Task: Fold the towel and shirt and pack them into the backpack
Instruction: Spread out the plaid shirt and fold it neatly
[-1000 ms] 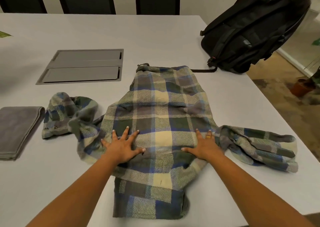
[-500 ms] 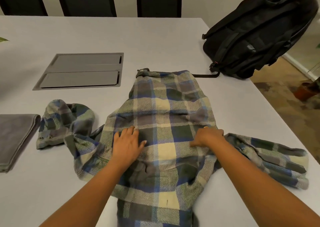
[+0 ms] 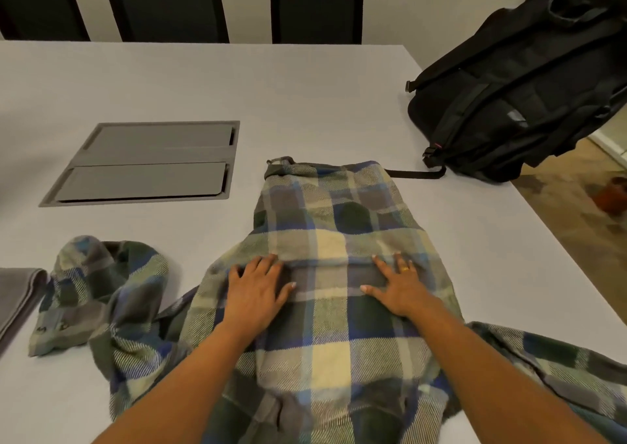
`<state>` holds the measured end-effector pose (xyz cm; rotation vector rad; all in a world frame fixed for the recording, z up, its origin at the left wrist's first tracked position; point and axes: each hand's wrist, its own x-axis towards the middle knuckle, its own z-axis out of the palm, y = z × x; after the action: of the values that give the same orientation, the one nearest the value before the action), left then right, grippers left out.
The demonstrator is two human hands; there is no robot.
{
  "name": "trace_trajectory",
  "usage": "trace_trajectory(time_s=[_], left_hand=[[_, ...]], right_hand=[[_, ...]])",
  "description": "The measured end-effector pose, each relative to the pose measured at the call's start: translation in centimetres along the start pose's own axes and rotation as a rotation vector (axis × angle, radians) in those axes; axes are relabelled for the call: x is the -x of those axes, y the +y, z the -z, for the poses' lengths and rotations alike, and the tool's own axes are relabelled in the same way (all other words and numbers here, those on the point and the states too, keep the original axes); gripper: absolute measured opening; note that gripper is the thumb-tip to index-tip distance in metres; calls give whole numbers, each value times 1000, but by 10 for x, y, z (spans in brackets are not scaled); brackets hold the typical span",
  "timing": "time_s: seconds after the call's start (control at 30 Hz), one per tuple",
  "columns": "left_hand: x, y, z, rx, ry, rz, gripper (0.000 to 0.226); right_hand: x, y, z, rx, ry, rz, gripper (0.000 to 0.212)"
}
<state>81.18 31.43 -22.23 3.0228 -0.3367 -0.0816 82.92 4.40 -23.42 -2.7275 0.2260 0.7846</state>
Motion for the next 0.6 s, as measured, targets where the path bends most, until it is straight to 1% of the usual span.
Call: trace_trajectory(time_s=[0.03, 0.07, 0.1, 0.13, 0.2, 0.23, 0.3, 0.33, 0.37, 0.4, 0.47, 0.53, 0.57, 0.6], left_hand=[[-5, 0, 2, 46, 125, -1, 67], [-13, -1, 4, 110, 232, 34, 54], [-21, -3, 7, 190, 285, 105, 44], [-30, -5, 12, 266, 287, 197, 40], [-51, -7, 20, 359, 219, 375, 49], [-62, -9, 22, 405, 153, 444, 57], [-81, -8, 26, 510, -1, 497, 68], [-88, -6, 28, 536, -50, 494, 68], [-94, -2, 28, 536, -78, 471, 62], [-98, 4, 30, 494, -79, 428, 52], [-97, 26, 29, 309, -8, 294, 32], [-86, 52, 22, 170, 139, 57, 29], [-77, 65, 16, 126, 168, -77, 32], [-68, 75, 7, 58, 161, -205, 36]], right_hand=[[-7, 3, 5, 17, -6, -13, 79], [-14, 6, 9, 41, -17, -22, 79], [-18, 7, 13, 63, -32, -32, 80], [-21, 8, 16, 84, -48, -39, 80], [-22, 6, 19, 117, -61, -45, 80], [-21, 5, 20, 127, -50, -47, 79], [-17, -1, 23, 159, -1, -47, 75], [-14, -5, 26, 161, 36, -47, 70], [-12, -9, 30, 114, 88, -44, 62], [-10, -13, 35, 19, 149, -35, 51], [-6, -20, 45, -225, 274, -6, 34], [-3, -26, 51, -436, 435, 38, 30], [-2, -29, 54, -517, 517, 64, 30], [-1, -33, 57, -585, 592, 86, 29]])
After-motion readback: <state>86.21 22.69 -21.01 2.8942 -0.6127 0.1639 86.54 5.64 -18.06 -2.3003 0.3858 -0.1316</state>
